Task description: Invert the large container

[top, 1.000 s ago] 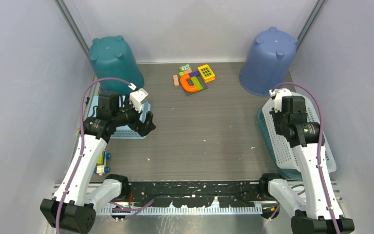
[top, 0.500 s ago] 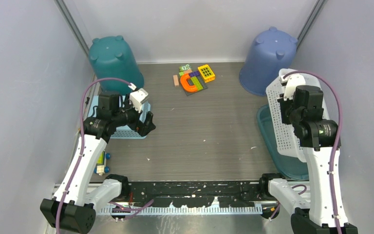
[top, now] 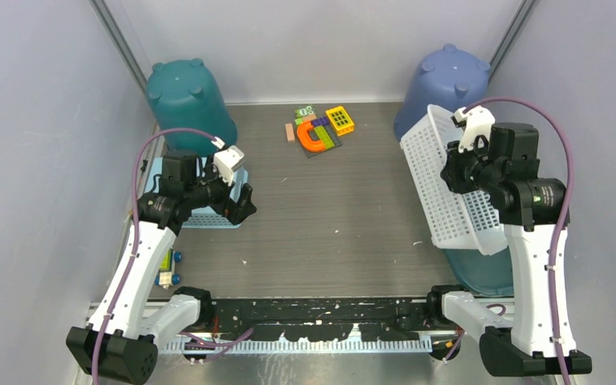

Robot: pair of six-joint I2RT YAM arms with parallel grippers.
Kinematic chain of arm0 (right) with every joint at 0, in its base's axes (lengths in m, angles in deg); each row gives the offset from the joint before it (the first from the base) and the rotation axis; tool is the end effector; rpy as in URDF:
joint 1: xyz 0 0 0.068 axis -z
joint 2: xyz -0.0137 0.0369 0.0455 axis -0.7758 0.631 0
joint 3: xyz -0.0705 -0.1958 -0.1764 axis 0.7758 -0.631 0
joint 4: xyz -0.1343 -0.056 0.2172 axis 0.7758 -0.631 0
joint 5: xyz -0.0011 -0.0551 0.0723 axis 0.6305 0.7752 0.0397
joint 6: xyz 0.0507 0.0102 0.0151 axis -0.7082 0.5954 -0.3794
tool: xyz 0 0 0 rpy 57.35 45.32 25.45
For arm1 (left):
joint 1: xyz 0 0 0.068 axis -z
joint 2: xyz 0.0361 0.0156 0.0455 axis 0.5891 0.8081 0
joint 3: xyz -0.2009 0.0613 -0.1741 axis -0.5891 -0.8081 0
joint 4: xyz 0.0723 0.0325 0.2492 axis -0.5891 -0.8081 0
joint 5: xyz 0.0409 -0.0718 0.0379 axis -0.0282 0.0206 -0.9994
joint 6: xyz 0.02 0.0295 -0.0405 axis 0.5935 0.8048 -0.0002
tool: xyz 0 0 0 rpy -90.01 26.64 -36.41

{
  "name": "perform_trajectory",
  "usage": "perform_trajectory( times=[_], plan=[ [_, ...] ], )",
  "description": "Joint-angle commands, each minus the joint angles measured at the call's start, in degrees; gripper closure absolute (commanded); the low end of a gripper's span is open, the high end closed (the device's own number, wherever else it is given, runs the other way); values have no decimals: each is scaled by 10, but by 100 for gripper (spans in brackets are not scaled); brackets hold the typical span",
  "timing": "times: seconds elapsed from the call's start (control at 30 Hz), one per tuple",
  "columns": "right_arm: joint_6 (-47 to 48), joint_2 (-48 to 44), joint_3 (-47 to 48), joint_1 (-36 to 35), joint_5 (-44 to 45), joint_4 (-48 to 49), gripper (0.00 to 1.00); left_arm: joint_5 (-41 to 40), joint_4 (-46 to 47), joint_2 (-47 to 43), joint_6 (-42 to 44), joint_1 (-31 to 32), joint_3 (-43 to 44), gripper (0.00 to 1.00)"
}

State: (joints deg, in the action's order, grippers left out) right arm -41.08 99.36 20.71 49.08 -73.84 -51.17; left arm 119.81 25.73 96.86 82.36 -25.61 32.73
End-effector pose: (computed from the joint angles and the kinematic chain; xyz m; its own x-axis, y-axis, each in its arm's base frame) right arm 0.1521 0.0086 0.4378 -0.5733 -0.2180 -0.7898 -0.2362 0.9670 -0.0954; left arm 0.1855 -0.0525 0.3368 -0.4536 0.3411 -0.8233 0.6962 0.7123 -0.0885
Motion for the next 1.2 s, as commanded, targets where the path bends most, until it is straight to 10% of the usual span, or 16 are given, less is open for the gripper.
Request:
perform_trajectory(
  times=[0.0, 0.4, 1.17],
  plan=[
    [-15, 4, 72, 0, -65, 24, 99, 19, 17, -11, 6, 0, -1, 0],
    [-85, 75, 158, -36, -204, 36, 99, 20, 18, -14, 7, 0, -4, 0],
    [-242, 169, 4, -121, -501, 259, 99, 37, 20, -14, 15, 0, -11, 0]
  ],
)
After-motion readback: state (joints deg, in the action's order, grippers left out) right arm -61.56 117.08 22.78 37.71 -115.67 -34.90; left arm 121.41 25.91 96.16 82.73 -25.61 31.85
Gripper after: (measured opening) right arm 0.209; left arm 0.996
